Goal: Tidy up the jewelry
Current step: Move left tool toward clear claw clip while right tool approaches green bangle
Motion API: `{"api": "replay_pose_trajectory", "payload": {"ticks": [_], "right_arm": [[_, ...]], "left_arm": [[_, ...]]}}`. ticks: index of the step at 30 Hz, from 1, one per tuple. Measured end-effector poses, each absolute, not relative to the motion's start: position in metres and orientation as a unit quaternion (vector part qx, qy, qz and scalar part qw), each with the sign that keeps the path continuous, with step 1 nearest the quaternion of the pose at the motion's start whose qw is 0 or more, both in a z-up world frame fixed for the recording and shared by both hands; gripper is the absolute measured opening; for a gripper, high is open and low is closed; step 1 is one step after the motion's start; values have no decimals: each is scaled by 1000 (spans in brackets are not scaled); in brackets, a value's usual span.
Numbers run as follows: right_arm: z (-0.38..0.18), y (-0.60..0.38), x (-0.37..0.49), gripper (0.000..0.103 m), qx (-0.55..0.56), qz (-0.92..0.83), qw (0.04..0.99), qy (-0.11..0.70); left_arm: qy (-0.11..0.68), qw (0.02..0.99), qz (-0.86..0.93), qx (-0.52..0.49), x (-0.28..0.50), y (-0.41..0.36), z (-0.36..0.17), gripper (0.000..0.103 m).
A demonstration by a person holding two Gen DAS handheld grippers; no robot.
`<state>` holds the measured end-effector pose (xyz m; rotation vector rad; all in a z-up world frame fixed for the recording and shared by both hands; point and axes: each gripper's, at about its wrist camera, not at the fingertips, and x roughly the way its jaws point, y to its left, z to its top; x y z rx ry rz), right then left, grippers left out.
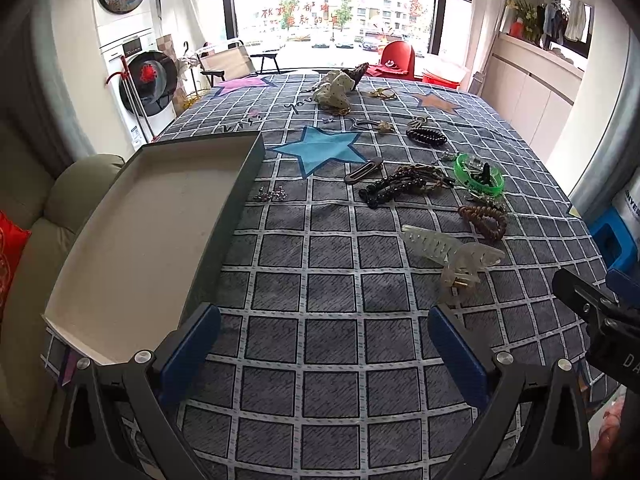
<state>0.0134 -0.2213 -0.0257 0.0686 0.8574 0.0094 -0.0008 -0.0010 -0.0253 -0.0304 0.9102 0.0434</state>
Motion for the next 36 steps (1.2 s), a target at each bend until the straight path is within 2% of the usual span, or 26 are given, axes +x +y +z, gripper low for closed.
{"api": "replay_pose_trajectory", "payload": {"ticks": [36], "right_arm": [[-29, -238, 14, 103, 47, -6, 907, 419]], "left_arm": [[448, 894, 22, -6, 3, -6, -31, 103]]}}
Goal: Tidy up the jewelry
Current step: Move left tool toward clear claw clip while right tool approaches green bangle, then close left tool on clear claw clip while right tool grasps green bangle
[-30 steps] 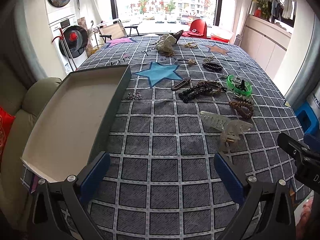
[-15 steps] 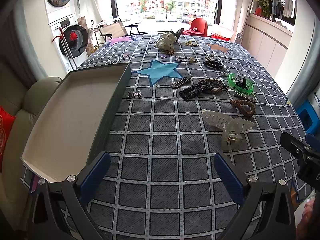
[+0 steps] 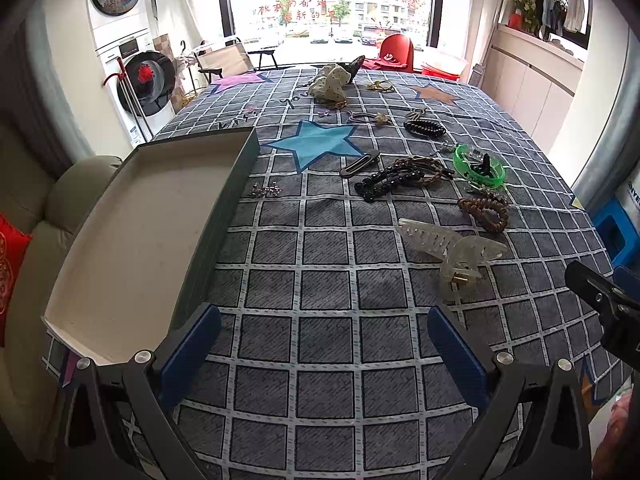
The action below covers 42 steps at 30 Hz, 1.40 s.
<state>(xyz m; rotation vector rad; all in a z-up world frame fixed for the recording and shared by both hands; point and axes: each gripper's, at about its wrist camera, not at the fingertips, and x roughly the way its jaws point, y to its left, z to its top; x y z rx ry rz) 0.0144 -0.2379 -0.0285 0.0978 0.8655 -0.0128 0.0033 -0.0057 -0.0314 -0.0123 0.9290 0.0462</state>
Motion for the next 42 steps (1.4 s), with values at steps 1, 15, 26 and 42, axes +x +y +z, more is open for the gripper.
{"api": "replay_pose_trajectory", "payload": {"ticks": [1, 15, 26, 42], "right_arm": [[-29, -240, 14, 103, 49, -6, 907, 419], [-33, -258, 19, 103, 64, -14, 905, 419], [-37, -279, 28, 103, 73, -13, 902, 425], [-42, -314, 91, 103, 101, 11, 886, 453]], "left_arm": [[448, 894, 22, -5, 4, -6, -31, 103], [456, 890, 14, 7, 8, -21, -32, 103], [465, 885, -32, -17, 19, -31, -36, 103], [458, 883, -102, 17, 53, -92, -51, 95]]}}
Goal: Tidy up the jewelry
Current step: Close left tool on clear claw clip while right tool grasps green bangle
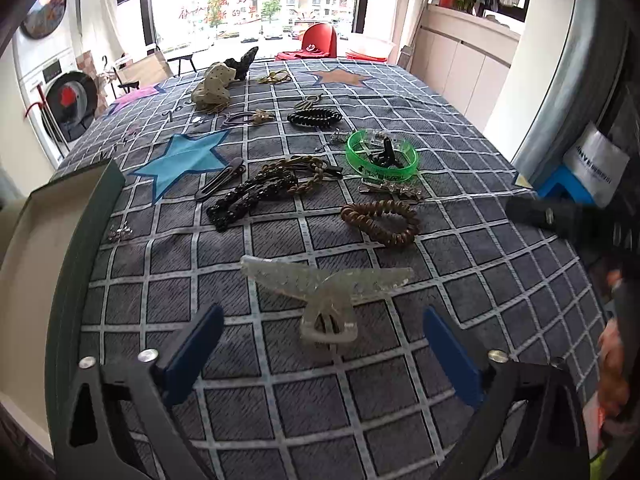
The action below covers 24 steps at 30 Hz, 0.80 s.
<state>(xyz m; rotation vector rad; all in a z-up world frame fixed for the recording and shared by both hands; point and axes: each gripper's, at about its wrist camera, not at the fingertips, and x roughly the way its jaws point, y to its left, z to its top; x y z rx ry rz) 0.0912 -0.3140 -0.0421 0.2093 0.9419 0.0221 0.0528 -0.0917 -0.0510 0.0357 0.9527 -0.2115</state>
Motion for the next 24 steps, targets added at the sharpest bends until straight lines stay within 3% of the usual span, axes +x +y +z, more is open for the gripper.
{"api": "replay_pose_trajectory", "payload": {"ticks": [6, 8, 13, 22, 24], "right_arm": [[-45, -306, 135, 102, 90, 38, 883, 460], [-48, -303, 149, 98, 84, 39, 882, 463], [-64, -297, 187, 74, 97, 44, 868, 485], [-78, -275, 217, 62, 53, 23, 865, 498], [-77, -273, 217, 57, 53, 25, 866, 497]], "left_arm": [[459, 883, -93, 28, 60, -100, -57, 92], [460, 882, -91, 33, 62, -103, -59, 83], [467, 880, -83, 34, 68, -103, -65, 83], [476, 875, -80, 37, 73, -108, -76, 83], [477, 874, -82, 38, 72, -109, -77, 75]]}}
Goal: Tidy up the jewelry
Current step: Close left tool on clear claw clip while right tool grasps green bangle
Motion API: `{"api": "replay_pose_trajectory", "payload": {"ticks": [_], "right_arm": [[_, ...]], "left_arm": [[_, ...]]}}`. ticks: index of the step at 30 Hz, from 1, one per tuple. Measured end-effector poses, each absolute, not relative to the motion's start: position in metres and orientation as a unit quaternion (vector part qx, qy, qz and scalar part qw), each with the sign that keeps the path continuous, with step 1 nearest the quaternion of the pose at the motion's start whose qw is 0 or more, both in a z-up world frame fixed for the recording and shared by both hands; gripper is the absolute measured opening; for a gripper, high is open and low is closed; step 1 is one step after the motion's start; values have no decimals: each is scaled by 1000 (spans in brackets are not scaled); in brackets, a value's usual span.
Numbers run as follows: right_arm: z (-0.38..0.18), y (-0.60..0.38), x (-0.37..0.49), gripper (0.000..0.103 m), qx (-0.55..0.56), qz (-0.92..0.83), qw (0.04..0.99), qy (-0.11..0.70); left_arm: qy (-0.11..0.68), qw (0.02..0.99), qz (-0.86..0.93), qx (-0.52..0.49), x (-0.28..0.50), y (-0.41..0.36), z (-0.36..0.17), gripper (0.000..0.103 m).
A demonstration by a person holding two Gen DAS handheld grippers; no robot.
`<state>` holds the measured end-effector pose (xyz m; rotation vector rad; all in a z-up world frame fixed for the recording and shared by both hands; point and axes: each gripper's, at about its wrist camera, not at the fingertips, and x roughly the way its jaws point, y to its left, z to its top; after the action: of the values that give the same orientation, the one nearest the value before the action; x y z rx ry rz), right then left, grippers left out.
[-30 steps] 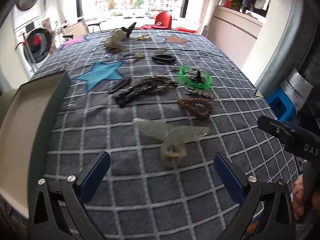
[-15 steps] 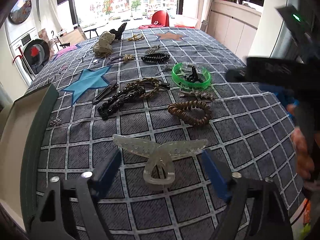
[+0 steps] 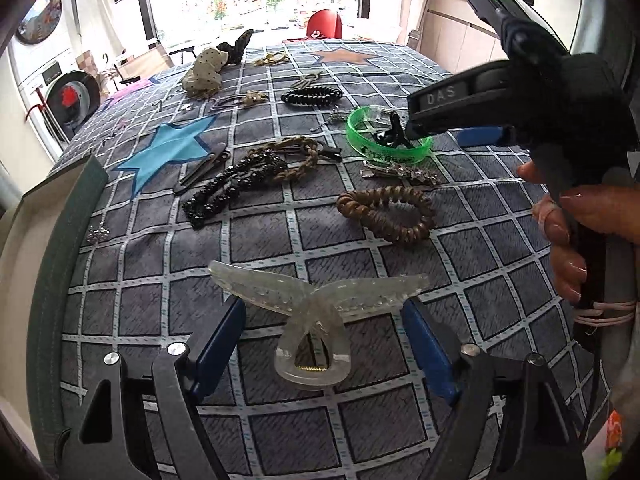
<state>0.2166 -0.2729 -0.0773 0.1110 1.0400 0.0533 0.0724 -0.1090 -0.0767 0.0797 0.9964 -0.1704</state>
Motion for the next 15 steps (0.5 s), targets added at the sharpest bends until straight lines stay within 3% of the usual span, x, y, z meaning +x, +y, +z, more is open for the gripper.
{"api": "replay_pose_trajectory", "payload": {"ticks": [1, 3, 4, 6, 15], "right_arm": [[-77, -272, 216, 54, 55, 27, 866, 497], [-77, -272, 216, 46, 58, 34, 865, 497], [-78, -271, 216, 29, 53, 31, 864, 500], [-79, -270, 214, 10, 47, 26, 866, 497], [-70, -289, 198, 8, 110, 49, 873, 473]], "left_arm": [[474, 876, -81, 42, 72, -110, -76, 74], [472, 877, -84, 40, 71, -110, -75, 56], [469, 878, -82, 41, 70, -110, -74, 50], [468, 879, -80, 39, 70, -108, -72, 32], [456, 885, -92, 7, 71, -94, -61, 31]]}}
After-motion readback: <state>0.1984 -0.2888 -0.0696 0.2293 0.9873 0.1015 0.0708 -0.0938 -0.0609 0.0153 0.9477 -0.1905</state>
